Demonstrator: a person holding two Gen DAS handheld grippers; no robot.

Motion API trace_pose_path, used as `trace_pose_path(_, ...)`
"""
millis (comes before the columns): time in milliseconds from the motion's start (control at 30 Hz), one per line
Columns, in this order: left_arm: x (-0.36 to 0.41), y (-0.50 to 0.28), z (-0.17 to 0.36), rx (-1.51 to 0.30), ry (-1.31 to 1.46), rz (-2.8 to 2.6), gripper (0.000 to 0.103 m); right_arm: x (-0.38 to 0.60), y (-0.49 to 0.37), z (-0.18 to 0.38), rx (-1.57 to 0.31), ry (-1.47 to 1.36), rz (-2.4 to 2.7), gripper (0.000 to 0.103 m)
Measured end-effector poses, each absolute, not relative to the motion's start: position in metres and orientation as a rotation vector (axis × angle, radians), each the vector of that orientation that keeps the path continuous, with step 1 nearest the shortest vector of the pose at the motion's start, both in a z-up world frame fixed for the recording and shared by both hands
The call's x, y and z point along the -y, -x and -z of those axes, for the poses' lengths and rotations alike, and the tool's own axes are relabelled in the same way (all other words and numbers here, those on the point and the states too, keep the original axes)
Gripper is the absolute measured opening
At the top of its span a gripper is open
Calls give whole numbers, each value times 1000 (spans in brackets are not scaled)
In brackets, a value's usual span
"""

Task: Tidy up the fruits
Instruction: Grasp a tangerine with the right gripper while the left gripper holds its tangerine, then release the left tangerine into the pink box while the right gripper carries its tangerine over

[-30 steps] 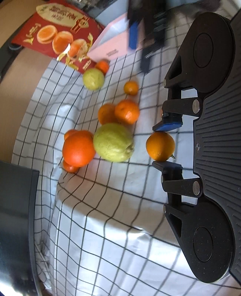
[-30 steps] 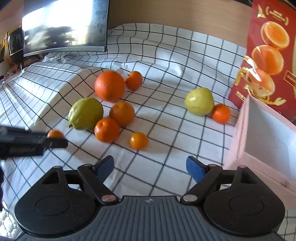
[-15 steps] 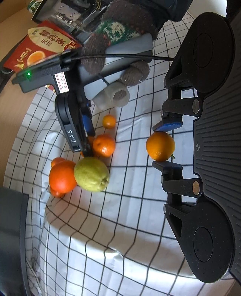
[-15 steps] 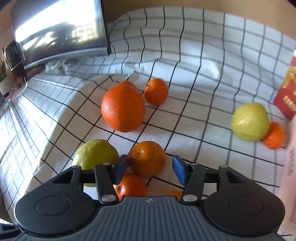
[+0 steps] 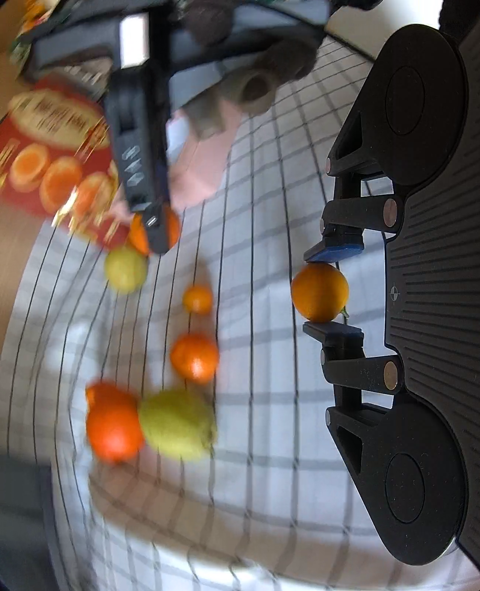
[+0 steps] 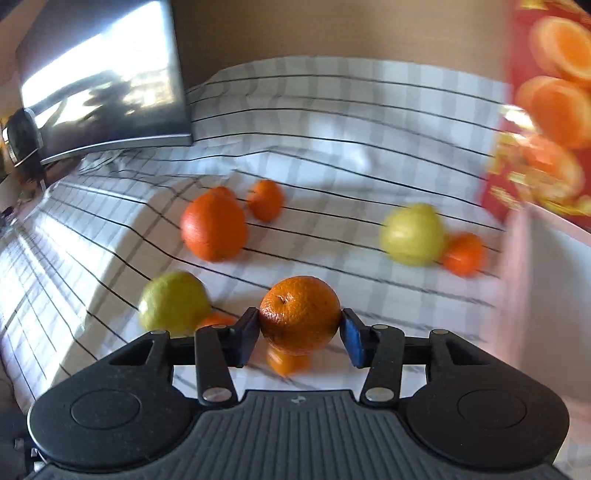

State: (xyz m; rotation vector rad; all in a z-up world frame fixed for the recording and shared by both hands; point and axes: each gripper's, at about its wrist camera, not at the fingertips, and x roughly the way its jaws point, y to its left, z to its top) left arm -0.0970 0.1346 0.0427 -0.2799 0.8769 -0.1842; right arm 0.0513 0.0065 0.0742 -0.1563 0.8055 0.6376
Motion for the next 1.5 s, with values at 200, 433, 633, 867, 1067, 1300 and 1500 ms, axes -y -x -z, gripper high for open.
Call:
trace_pose_path(200,-93,64,-40,-923,195,357,39,80,-19,-68,-827,113,-444,47)
trace_pose_path(433,-51,-2,-84,-852,194,517,39,170,1,-62,-824,-4,-217,47)
trace_pose_path(633,-7,-80,-142,-717,178,578,39,201,10,-68,-796,-56,-149,47)
trace_pose_path(867,37,-161,-140,-776,241,544,39,214,3,-81,-749,-76,-129,47)
trace_pose_path(1067,18,-155,-138,-698,286,501,39,224,1,-79,-748,-81,-129,47)
trace_pose_path(1300,-39,-78,-109,-687,351,412,39,227,-13,-74,-771,-67,-159,47)
trace_pose_path(1500,-86,-11,-70,-774,385,258,39,211,-56,-98,-715,-17,-190,47)
